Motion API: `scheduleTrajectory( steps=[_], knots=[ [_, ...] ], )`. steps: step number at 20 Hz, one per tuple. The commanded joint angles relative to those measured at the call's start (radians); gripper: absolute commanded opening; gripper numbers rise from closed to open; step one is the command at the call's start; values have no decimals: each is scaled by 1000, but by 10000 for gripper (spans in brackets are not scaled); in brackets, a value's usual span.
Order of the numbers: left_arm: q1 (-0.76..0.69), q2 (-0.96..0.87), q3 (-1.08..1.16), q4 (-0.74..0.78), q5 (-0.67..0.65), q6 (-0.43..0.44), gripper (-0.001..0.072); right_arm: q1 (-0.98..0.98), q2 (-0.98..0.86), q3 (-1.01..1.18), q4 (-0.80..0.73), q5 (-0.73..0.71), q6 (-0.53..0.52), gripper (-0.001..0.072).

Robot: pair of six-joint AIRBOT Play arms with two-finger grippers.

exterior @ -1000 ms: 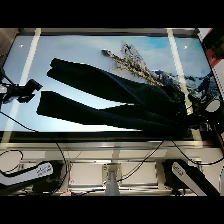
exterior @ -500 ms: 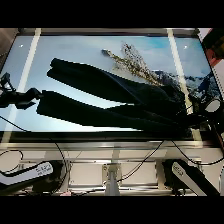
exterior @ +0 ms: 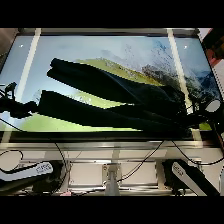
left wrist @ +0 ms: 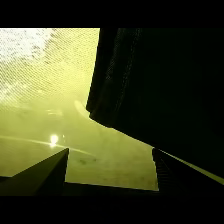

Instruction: Fold the clothes and pants, and hang the long-sleeved shirts on hangers.

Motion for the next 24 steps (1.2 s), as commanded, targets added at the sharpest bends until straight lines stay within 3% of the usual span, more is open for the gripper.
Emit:
scheduleTrajectory(
  steps=[1,3,5,7,9,10,11,12,19,22,24],
  knots=[
    [2,-66,0,-42,57,108,558,1,0,0,10,-2,0,51],
    [1,-101,0,-93,72,143,525,1,0,0,10,-2,0,52],
    [1,-124,0,-143,71,217,219,1,0,0,10,-2,0,52],
    [0,-129,0,-189,87,293,231,1,0,0,10,-1,0,51],
    [0,-129,0,-222,124,313,227,1,0,0,10,-1,0,51],
    [0,-129,0,-241,137,313,196,1,0,0,11,-1,0,51],
    [0,-129,0,-258,140,313,47,1,0,0,10,0,0,51],
    [0,-127,0,-272,138,321,18,1,1,0,10,0,0,51],
    [2,-11,209,-284,-23,307,15,1,2,18,9,90,-1,52],
    [2,53,356,-261,-76,132,12,1,2,86,12,187,0,52],
    [2,82,427,-261,-106,87,12,1,2,143,21,294,-1,51]
  ],
)
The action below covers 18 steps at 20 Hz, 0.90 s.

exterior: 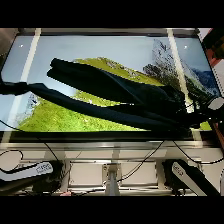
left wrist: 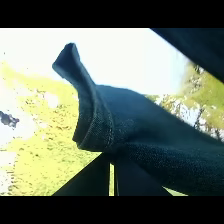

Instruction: Fold the clothes and pants, and hang the long-sleeved shirts on hangers.

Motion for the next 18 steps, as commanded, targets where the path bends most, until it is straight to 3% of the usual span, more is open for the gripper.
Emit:
scheduleTrajectory(
  steps=[1,4,10,18],
  knots=[
    [0,54,133,10,-82,-126,12,1,1,85,8,195,0,51],
    [0,51,150,47,-214,-155,12,1,1,110,11,330,0,51],
    [-4,-20,148,387,-410,-253,12,1,1,108,16,370,-1,51],
    [-19,-208,55,427,-568,-276,13,1,1,-17,16,337,-1,51]
  ],
)
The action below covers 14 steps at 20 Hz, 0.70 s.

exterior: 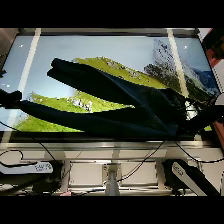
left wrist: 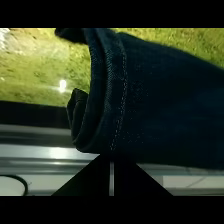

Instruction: Fold the clothes and pants, and hang the long-sleeved shirts on hangers.

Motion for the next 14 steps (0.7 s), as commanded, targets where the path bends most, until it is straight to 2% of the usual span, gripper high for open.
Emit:
scheduleTrajectory(
  steps=[1,6,7,8,9,10,11,14],
  knots=[
    [-3,-85,-49,79,-90,-7,13,1,0,-80,2,-30,0,51],
    [-3,-154,-52,174,-75,-8,16,1,0,-110,-7,-45,2,52],
    [-3,-155,-52,174,-75,-7,32,1,0,-110,-5,-75,3,77],
    [-3,-155,-52,174,-75,-7,113,1,0,-110,-4,-97,3,223],
    [-2,-155,-52,174,-74,-7,339,1,0,-110,-4,-115,3,385],
    [-2,-155,-52,174,-66,-8,522,1,0,-110,-4,-126,3,488],
    [-2,-155,-52,174,-50,-8,533,1,0,-110,-5,-129,2,528],
    [-2,-153,-52,209,-25,-17,529,1,0,-107,-6,-127,1,528]
  ],
)
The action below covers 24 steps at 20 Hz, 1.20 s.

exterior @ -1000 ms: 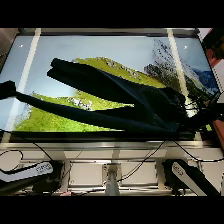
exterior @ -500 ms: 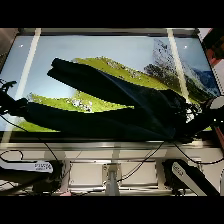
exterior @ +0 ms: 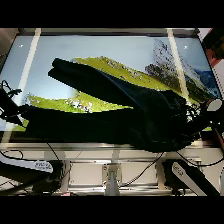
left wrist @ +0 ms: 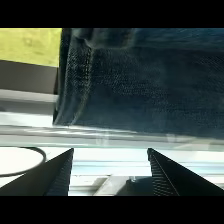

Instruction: Fold the clothes and pants, and hang the long-sleeved shirts on hangers.

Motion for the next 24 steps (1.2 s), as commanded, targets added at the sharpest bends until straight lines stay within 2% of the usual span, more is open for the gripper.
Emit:
scheduleTrajectory(
  steps=[1,3,5,6,7,8,11,13,16,18,20,21,23,24],
  knots=[
    [0,-1,0,79,47,-34,529,1,0,4,-3,-20,-1,528],
    [0,-1,2,166,80,-77,529,1,0,16,-12,-41,-2,527],
    [0,-1,2,179,105,-94,526,1,0,52,-25,-103,-2,517],
    [-2,-1,2,179,111,-93,468,1,0,85,-27,-148,-2,447],
    [-5,-1,2,179,114,-93,414,1,0,126,-28,-196,-2,289],
    [-7,-1,2,180,114,-93,398,1,0,179,-28,-258,-2,62],
    [-7,2,2,182,148,-93,398,0,0,347,-66,-464,-2,51],
    [-7,2,2,182,172,-93,398,-7,0,438,-132,-552,-2,51],
    [-7,3,2,158,238,-93,399,-97,-2,485,-189,-539,-2,49],
    [-7,2,2,156,275,-92,399,-238,-37,483,-182,-420,-26,49],
    [-7,2,2,156,301,-92,399,-405,-81,447,-74,-299,-200,49],
    [-6,2,2,156,313,-92,399,-492,-99,403,54,-253,-319,49],
    [-6,2,2,156,327,-92,399,-631,-122,286,300,-252,-417,51],
    [-6,2,2,156,328,-92,399,-680,-133,222,368,-264,-430,130]
  ],
)
